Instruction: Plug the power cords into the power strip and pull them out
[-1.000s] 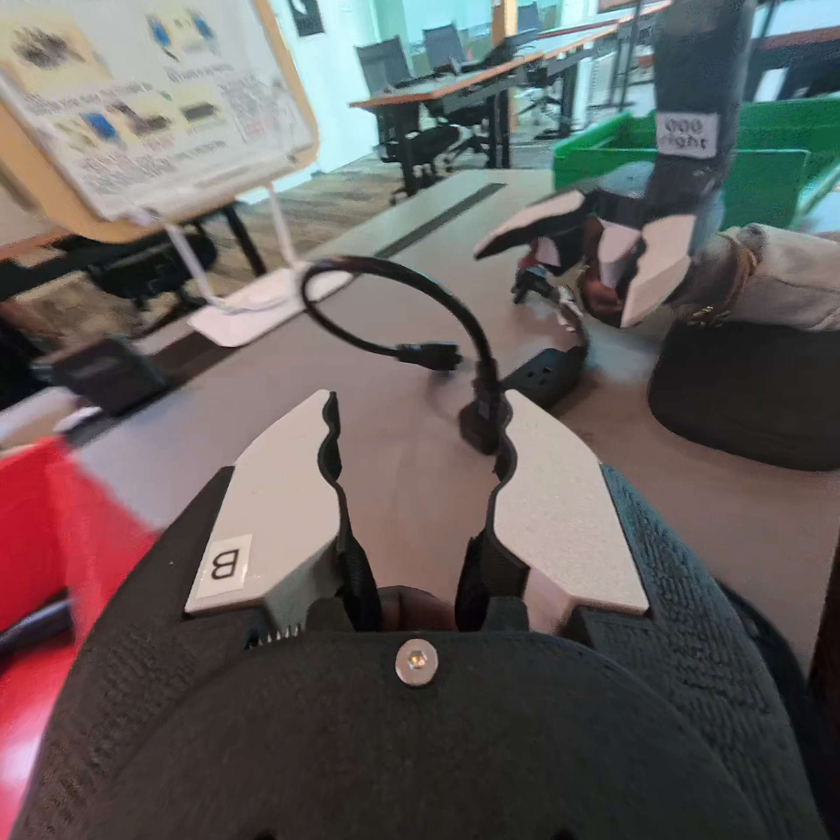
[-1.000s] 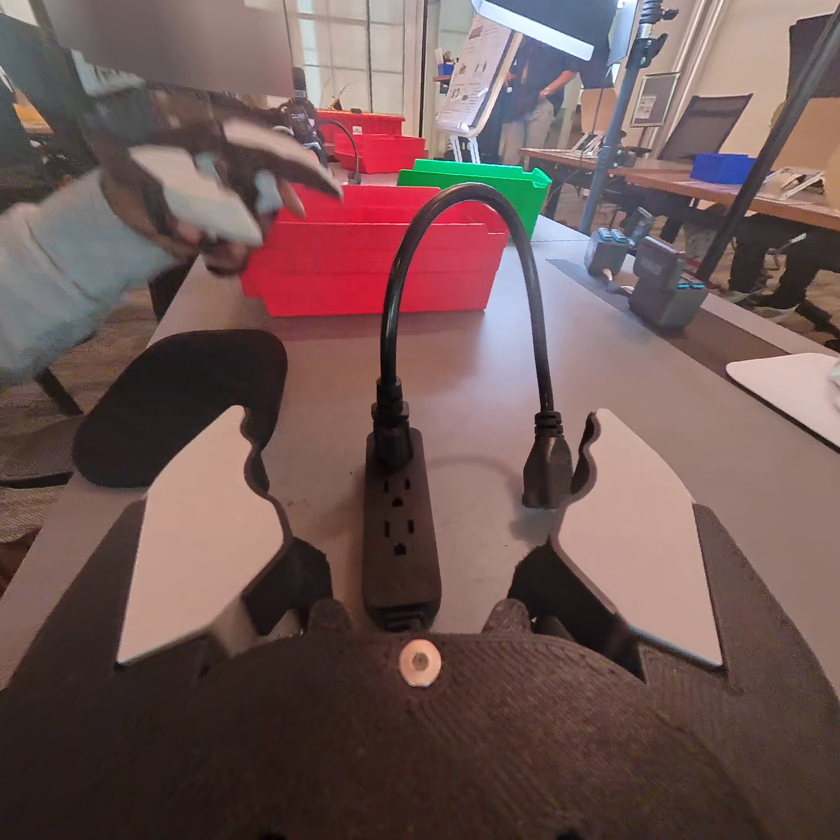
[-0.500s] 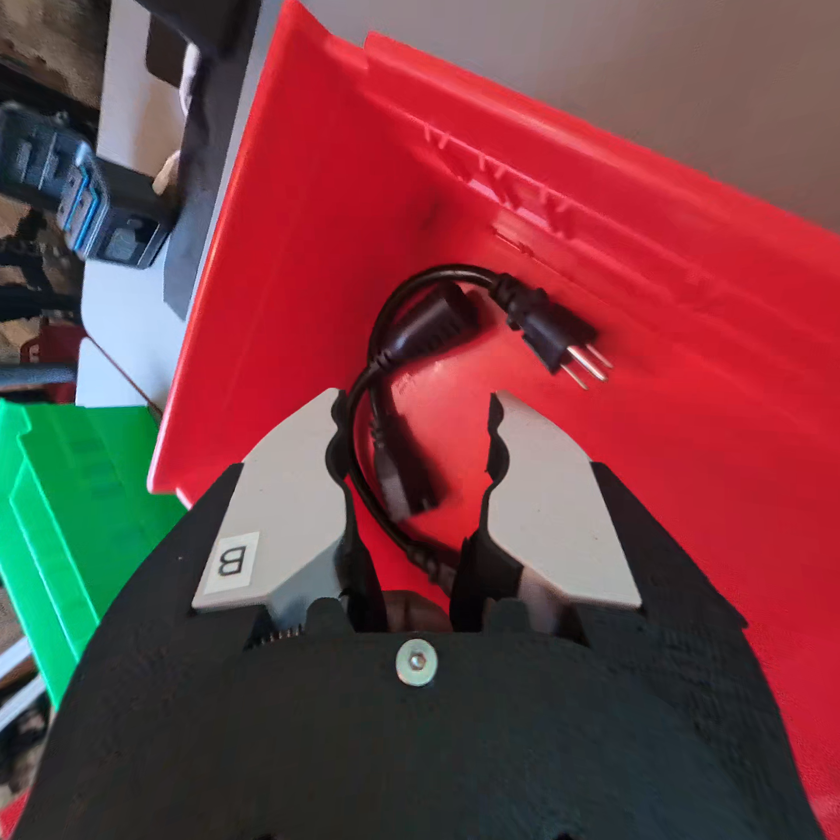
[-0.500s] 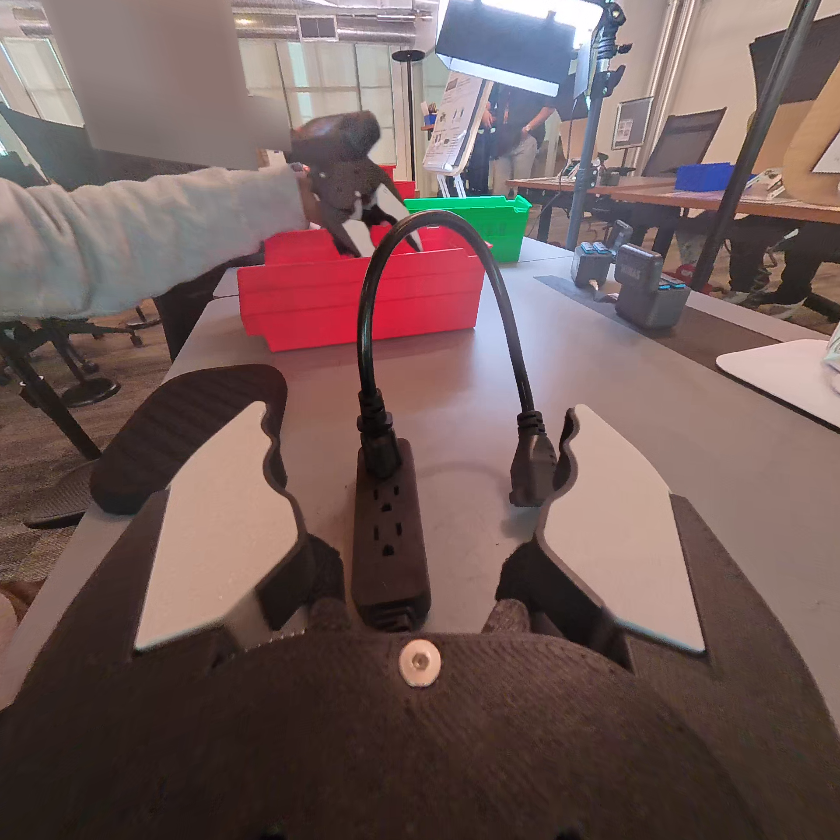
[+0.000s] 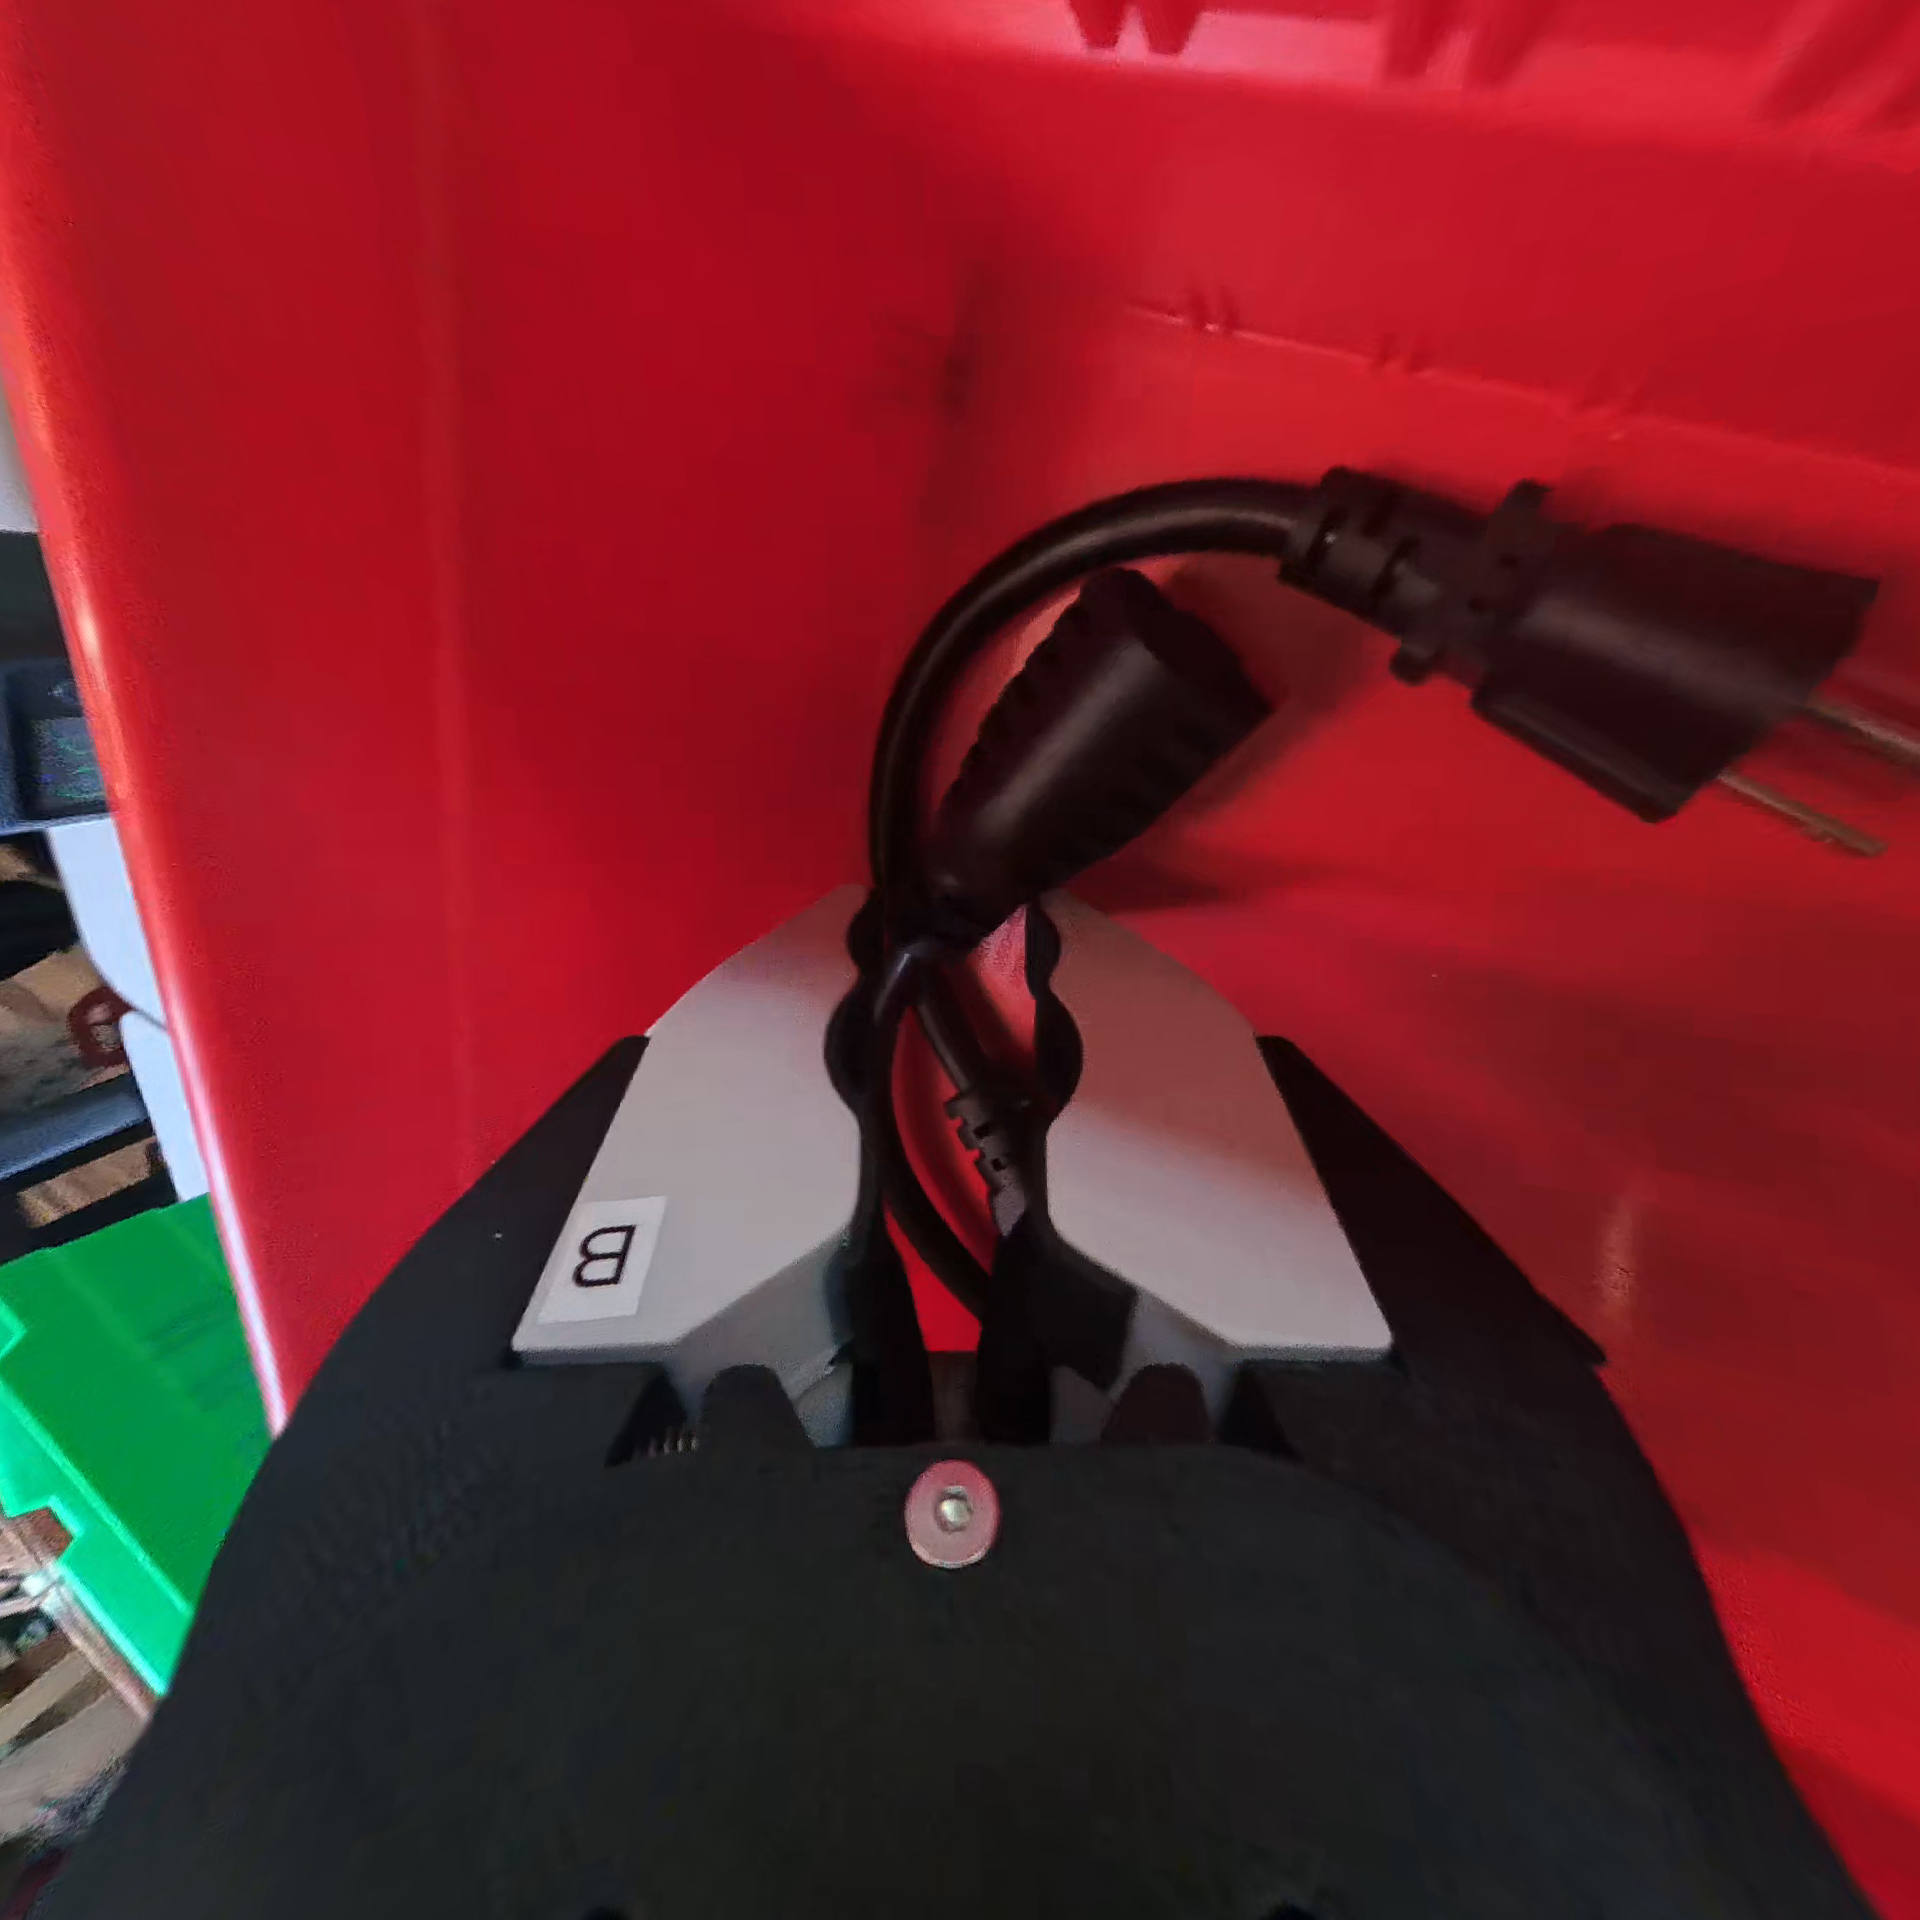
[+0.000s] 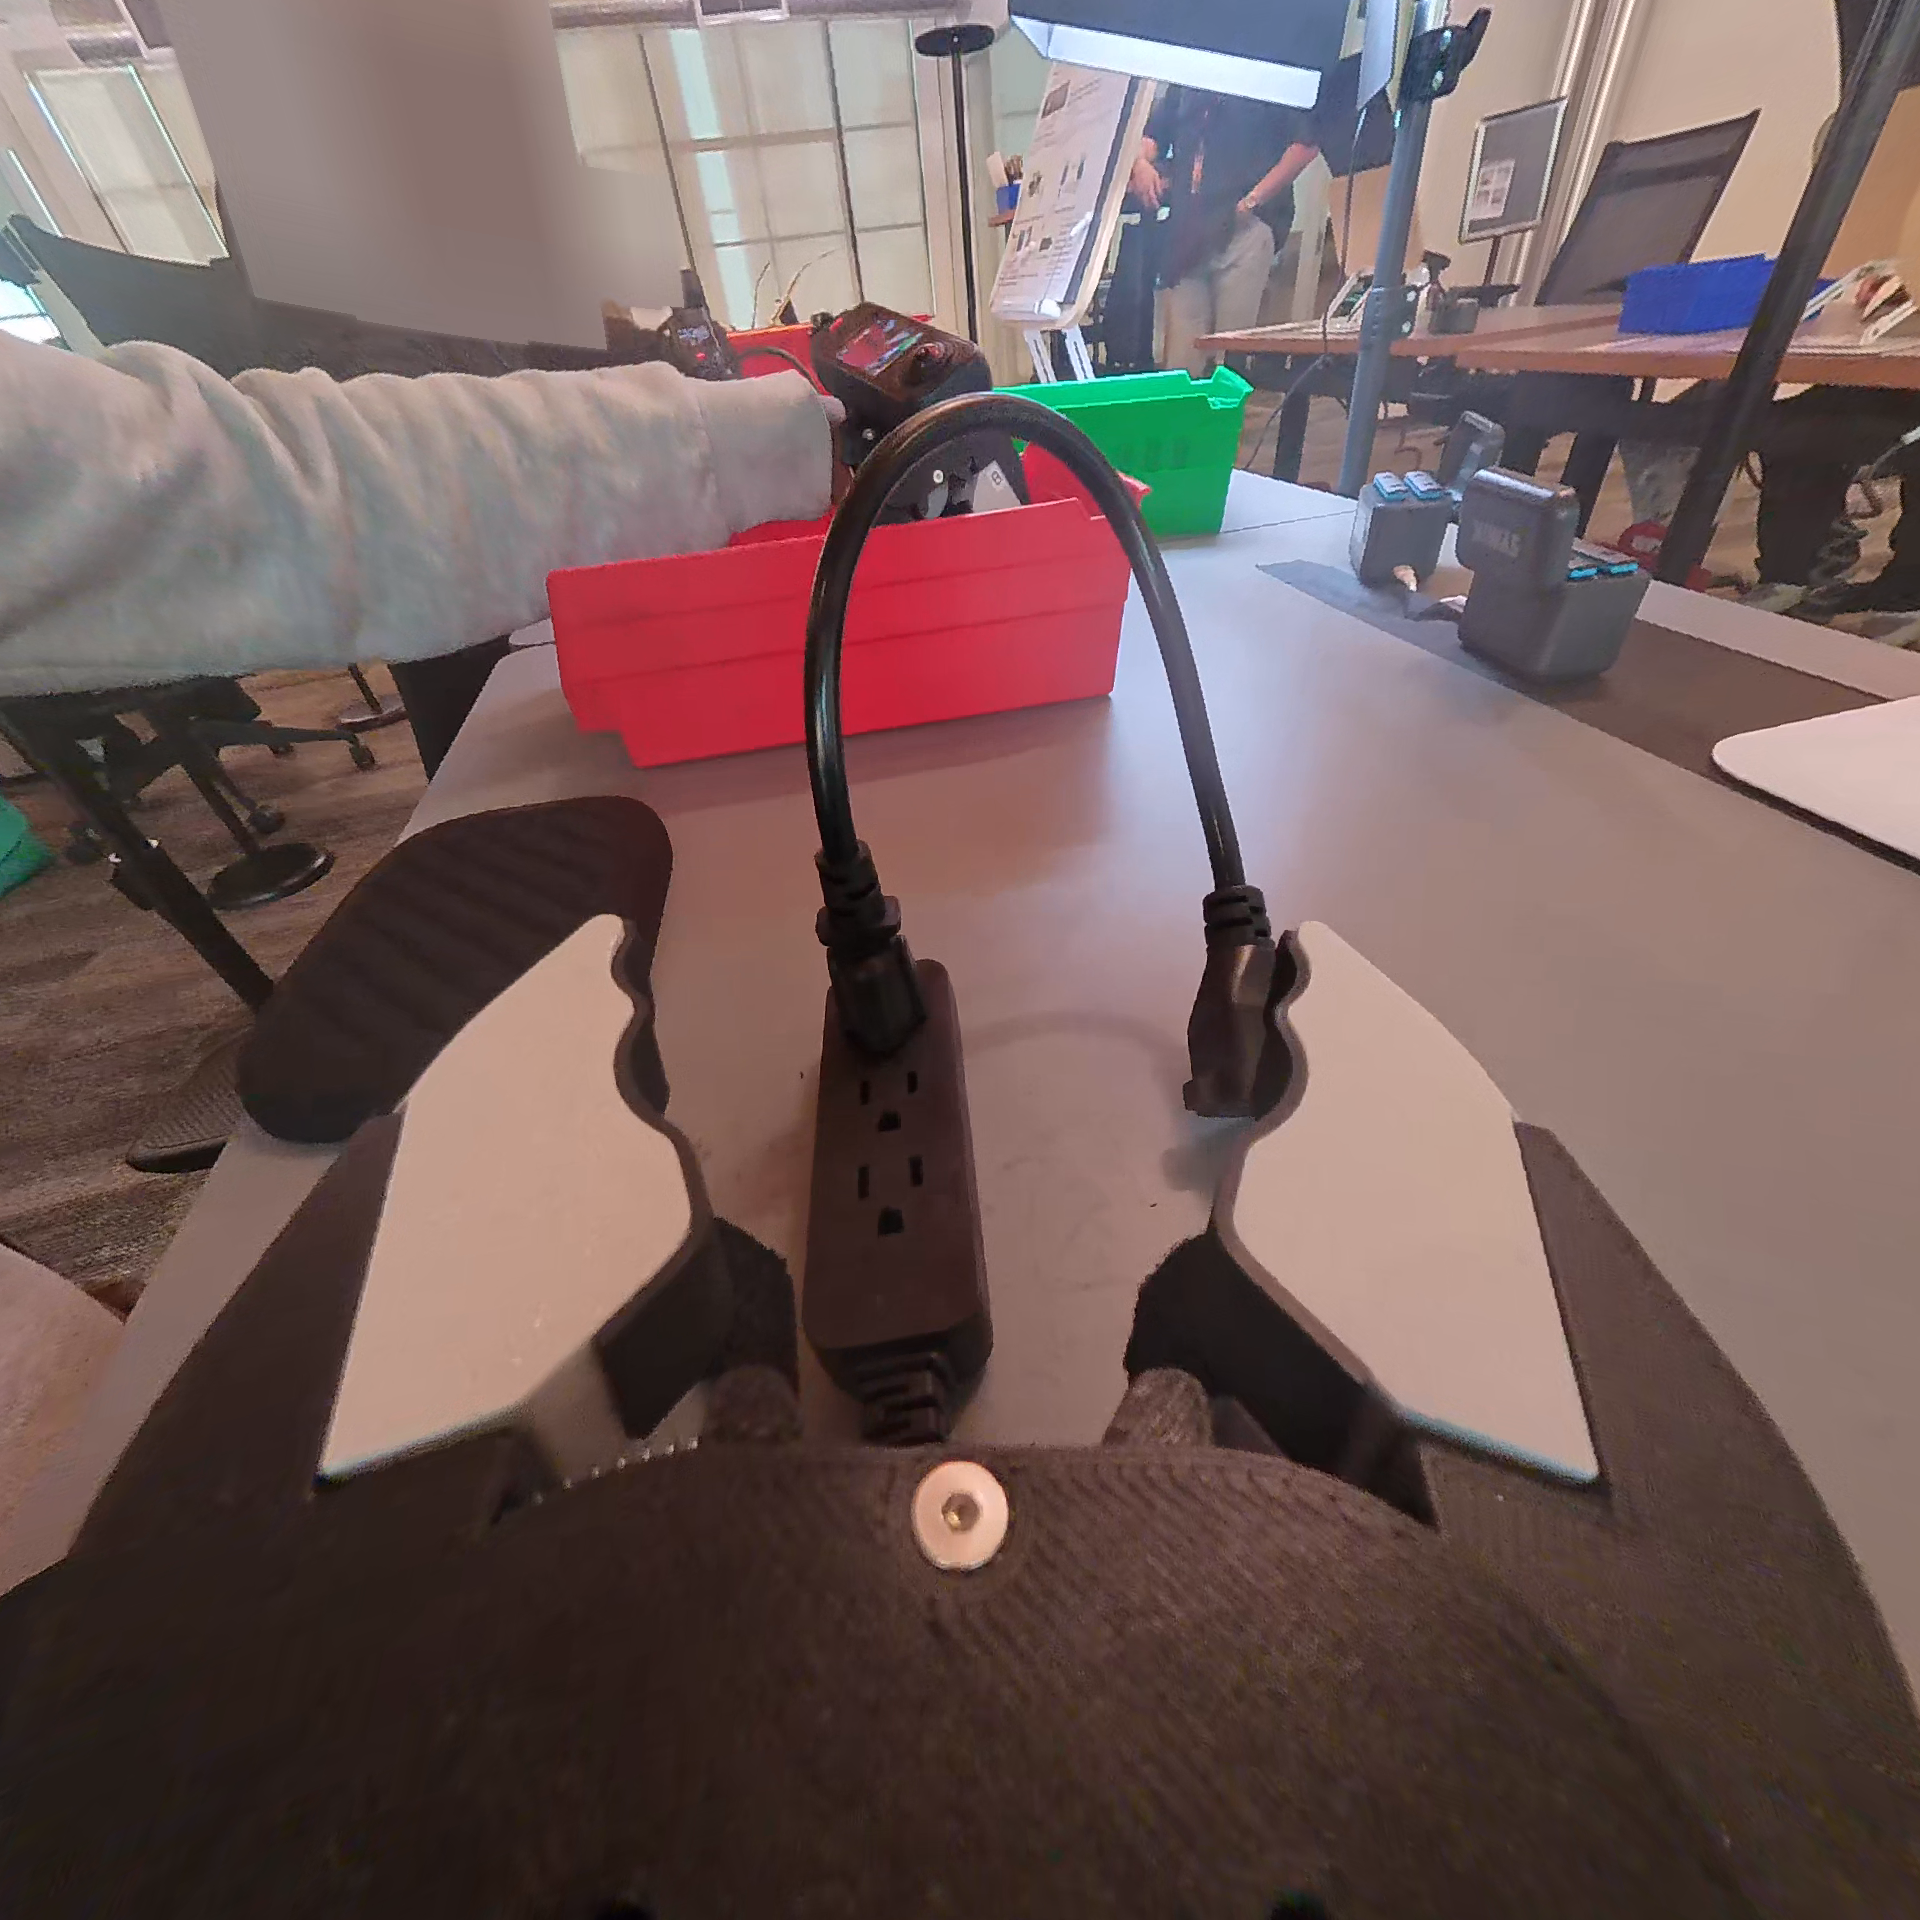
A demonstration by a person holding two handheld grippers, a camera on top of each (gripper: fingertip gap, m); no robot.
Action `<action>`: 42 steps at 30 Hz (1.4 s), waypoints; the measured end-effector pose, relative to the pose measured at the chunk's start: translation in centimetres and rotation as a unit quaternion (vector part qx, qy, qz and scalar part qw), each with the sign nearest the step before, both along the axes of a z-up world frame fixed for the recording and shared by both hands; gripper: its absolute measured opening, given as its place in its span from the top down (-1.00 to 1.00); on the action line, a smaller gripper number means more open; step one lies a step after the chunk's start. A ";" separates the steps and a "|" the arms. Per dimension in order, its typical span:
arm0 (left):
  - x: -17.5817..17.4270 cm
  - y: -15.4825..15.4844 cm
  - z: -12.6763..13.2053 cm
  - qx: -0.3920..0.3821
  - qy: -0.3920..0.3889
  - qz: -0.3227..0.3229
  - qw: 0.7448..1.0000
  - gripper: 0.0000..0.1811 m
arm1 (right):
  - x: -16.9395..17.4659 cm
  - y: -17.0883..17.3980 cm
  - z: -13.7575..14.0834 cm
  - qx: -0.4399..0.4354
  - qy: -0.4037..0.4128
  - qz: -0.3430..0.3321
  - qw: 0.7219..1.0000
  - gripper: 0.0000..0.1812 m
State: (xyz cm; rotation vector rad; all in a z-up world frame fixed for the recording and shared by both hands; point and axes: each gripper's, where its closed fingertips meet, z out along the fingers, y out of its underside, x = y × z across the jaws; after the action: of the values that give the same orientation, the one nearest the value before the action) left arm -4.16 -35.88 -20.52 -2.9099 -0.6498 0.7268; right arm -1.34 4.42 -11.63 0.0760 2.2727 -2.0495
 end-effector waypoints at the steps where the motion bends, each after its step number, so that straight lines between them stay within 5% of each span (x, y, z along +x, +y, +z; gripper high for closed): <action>1: 0.0 -0.1 0.1 -0.006 0.010 0.000 1.000 0.73 | 0.0 0.0 -0.1 0.002 -0.001 0.001 1.000 -0.24; 6: 1.8 -1.1 2.9 -0.032 0.042 0.038 0.998 0.76 | 0.3 0.0 0.1 -0.001 0.003 0.005 1.000 -0.21; 14: 5.8 -1.6 15.5 0.018 0.247 0.117 0.962 0.81 | 1.3 -0.3 0.5 0.002 0.028 0.013 1.000 -0.18; 19: 8.0 1.4 24.2 0.090 0.417 0.115 0.897 0.82 | 1.7 -0.4 0.5 0.007 0.055 0.014 0.998 -0.12; 25: 8.7 9.0 32.4 0.191 0.562 0.035 0.804 0.84 | 1.5 -0.4 1.3 -0.014 0.053 0.010 0.998 -0.14; 31: 8.2 18.5 35.7 0.322 0.574 -0.071 0.750 0.86 | 2.4 -0.9 6.1 -0.090 0.017 0.039 0.995 -0.11; 34: 7.3 22.0 36.0 0.349 0.577 -0.073 0.735 0.86 | 3.7 -2.1 8.8 -0.100 0.007 0.053 0.993 -0.10; 39: 5.6 27.4 35.1 0.296 0.582 -0.091 0.751 0.85 | 4.4 -4.4 12.7 -0.061 0.058 0.026 0.996 0.24; 42: 4.8 30.4 34.5 0.265 0.580 -0.104 0.763 0.86 | 3.1 -6.0 12.9 -0.002 0.049 0.013 0.999 0.28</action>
State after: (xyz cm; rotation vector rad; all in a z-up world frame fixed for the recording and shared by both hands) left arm 0.62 -5.52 13.94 -1.4964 -0.2611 1.6755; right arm 1.72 -1.62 1.27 -0.0573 2.3114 -2.0901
